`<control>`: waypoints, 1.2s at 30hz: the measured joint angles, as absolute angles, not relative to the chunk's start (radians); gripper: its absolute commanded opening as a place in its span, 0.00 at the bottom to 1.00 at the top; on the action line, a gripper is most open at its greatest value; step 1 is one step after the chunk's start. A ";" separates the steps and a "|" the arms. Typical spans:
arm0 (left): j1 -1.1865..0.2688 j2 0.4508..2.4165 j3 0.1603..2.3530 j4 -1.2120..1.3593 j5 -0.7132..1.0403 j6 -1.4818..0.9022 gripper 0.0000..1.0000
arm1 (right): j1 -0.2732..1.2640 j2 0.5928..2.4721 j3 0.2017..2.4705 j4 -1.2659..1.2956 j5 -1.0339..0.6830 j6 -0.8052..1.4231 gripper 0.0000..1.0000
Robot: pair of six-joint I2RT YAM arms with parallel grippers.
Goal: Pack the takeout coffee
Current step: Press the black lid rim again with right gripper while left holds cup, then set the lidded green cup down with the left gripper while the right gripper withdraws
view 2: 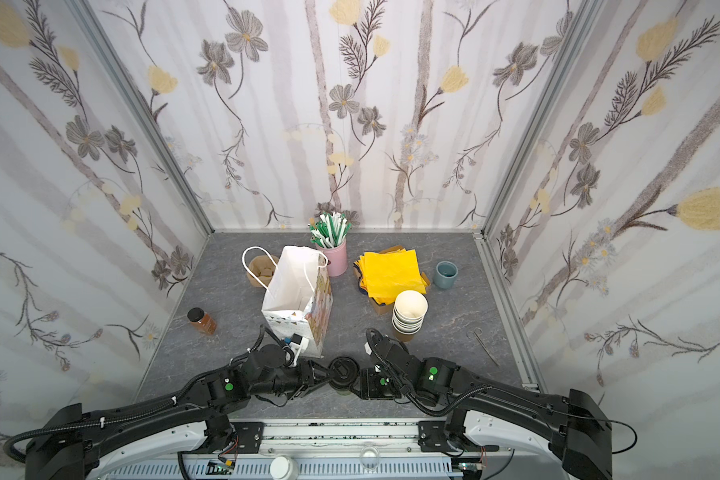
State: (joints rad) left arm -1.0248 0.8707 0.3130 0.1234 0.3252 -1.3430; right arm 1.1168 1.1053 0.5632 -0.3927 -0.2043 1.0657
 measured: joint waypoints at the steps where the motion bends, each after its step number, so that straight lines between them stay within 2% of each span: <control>1: -1.025 0.870 0.312 0.123 0.325 -1.343 0.38 | 1.116 1.106 0.563 -0.392 -0.204 1.066 0.50; 21: -1.023 0.857 0.307 0.119 0.315 -1.347 0.38 | 1.115 1.151 0.582 -0.398 -0.200 1.072 0.48; 24: -1.023 0.857 0.308 0.119 0.315 -1.347 0.38 | 1.116 1.151 0.590 -0.411 -0.199 1.072 0.53; 29: -1.024 0.857 0.308 0.118 0.315 -1.347 0.41 | 1.112 1.080 0.596 -0.436 -0.175 1.061 0.68; 32: -1.023 0.850 0.314 0.112 0.313 -1.346 0.52 | 1.102 1.019 0.610 -0.425 -0.176 1.053 0.69; 36: -1.021 0.817 0.319 0.094 0.293 -1.346 0.54 | 1.077 0.932 0.680 -0.469 -0.099 1.040 0.70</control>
